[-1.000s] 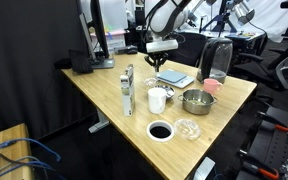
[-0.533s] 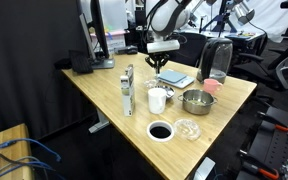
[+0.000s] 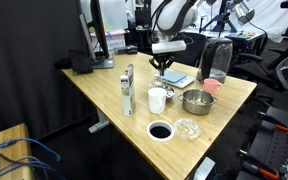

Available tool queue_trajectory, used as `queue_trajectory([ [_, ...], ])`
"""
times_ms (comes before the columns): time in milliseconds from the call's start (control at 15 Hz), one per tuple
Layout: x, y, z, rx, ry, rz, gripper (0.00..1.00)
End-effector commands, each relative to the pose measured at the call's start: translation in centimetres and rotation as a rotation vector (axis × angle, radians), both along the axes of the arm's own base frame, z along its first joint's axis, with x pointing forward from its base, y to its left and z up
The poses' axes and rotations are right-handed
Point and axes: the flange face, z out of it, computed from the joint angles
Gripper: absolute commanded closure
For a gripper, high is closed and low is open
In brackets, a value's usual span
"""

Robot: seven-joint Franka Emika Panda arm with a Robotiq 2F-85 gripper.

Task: Move the glass container to the right

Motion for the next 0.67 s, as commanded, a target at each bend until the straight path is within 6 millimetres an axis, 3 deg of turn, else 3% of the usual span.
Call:
queue_trajectory([
  [0,-0.6,-1.1,0.6,0.019,-0.032,-0.026,0.99],
  [267,-0.4,-2.4,0.8,0.019,-0.047,-0.055,0.99],
  [533,-0.8,-2.4,0.2,0.031,-0.029,-0.056,0.99],
  [600,-0.9,-2.2,0.2,0.038,-0.022,-0.054,0.85],
])
